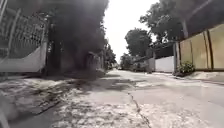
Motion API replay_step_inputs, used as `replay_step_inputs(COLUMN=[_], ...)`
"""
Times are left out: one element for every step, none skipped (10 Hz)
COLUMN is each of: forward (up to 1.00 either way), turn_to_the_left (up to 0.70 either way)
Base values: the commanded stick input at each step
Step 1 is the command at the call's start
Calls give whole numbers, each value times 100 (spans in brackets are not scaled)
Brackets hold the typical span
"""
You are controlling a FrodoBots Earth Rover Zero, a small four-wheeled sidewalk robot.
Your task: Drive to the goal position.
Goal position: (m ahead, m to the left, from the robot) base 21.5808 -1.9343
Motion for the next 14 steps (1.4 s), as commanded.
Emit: replay_step_inputs(forward=[100,100,100,100,100,100,100,100,100,100,100,100,100,100], turn_to_the_left=[-22,-12,-6,-22,-25,-22,-29,-29,-29,-22,0,0,0,0])
